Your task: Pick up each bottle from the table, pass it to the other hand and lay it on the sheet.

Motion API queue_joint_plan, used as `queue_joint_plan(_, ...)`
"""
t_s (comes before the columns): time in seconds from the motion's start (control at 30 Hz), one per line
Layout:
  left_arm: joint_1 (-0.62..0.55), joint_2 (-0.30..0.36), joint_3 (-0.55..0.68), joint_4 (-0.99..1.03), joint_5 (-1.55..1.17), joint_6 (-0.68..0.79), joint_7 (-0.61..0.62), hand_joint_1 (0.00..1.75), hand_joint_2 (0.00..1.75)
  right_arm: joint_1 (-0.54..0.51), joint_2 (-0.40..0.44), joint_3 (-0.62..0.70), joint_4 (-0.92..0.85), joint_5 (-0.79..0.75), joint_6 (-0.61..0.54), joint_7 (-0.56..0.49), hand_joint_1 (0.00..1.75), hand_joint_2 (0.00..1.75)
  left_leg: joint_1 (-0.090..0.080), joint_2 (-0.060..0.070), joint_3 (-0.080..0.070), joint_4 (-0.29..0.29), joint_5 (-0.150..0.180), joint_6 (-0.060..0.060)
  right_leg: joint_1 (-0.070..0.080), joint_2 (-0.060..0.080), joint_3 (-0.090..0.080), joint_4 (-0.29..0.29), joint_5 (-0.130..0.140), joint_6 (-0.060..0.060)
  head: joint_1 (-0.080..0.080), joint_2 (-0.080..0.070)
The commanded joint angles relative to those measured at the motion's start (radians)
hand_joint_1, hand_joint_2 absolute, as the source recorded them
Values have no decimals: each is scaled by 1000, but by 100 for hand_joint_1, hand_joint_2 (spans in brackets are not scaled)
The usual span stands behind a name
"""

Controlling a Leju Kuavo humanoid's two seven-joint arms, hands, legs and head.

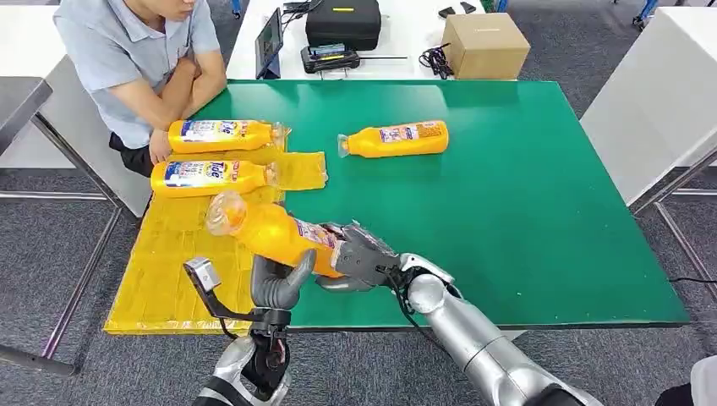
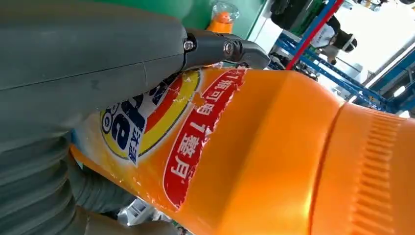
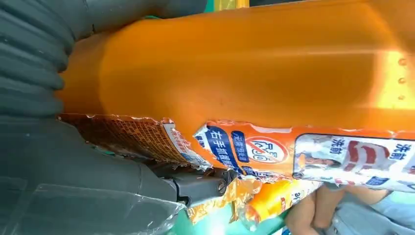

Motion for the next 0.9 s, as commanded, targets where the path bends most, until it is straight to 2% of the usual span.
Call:
queue_joint_plan(0.03,-43,-7,23,16,-10,-4,-50,175,175,-56,23,67,96,-49,50,6,175,175,2,2,4,2,-3,-3,3,2,4,1,-2,-4,0,0)
queue_joint_plan(0.1,-34,-6,35,-32,-26,15,-71,175,175,-64,23,75,142,-65,71,2,175,175,2,2,4,1,-3,-3,2,2,4,0,-2,-3,0,0)
queue_joint_plan(0.4,-32,-6,35,-36,-27,17,-69,175,175,-64,20,76,147,-66,72,-2,175,175,2,0,2,1,-1,-2,2,0,3,0,-1,-2,0,0)
queue_joint_plan(0.43,-32,-9,40,-36,-31,31,-81,175,175,-65,22,74,155,-77,87,1,152,175,2,1,4,1,-2,-3,2,0,5,0,-2,-3,0,0)
queue_joint_plan(0.47,-30,-11,45,-47,-44,51,-100,175,175,-57,24,61,172,-103,106,3,136,175,1,0,2,0,-1,-2,1,0,2,0,-1,-2,0,0)
queue_joint_plan(0.5,-27,-8,40,-65,-49,53,-104,175,175,-51,26,49,196,-134,123,-3,138,175,1,0,1,0,-1,-1,1,-1,2,0,-1,-2,0,0)
queue_joint_plan(0.53,-24,-6,36,-78,-54,55,-105,175,175,-47,24,46,213,-147,129,-6,124,175,2,0,3,0,-2,-2,2,-1,4,-1,-1,-3,0,0)
queue_joint_plan(0.57,-20,-2,30,-93,-57,52,-108,175,175,-47,21,48,232,-150,131,-5,21,175,2,-1,3,0,-1,-2,2,-1,4,-1,-1,-2,0,0)
queue_joint_plan(0.6,-16,0,25,-110,-70,56,-120,175,175,-49,20,47,256,-154,131,-8,0,175,3,-1,5,0,-2,-3,3,-2,6,-1,-2,-3,0,0)
queue_joint_plan(0.67,-14,4,13,-128,-79,62,-121,175,175,-58,23,40,300,-178,151,2,0,175,2,-1,3,0,-1,-2,2,-1,3,-1,-1,-2,0,0)
queue_joint_plan(0.73,-12,9,6,-142,-97,82,-121,175,175,-60,25,37,325,-172,115,11,0,175,3,-1,5,1,-2,-3,3,-2,5,0,-2,-4,0,0)
queue_joint_plan(0.77,-12,18,0,-146,-127,114,-117,175,175,-50,28,28,332,-165,75,14,0,0,2,-2,4,0,-1,-2,2,-3,5,-1,-2,-3,0,0)
queue_joint_plan(0.9,10,50,12,-195,-124,121,-74,175,175,12,12,-13,310,-116,-47,24,0,0,3,2,6,0,-3,-3,3,1,6,-1,-2,-4,0,0)
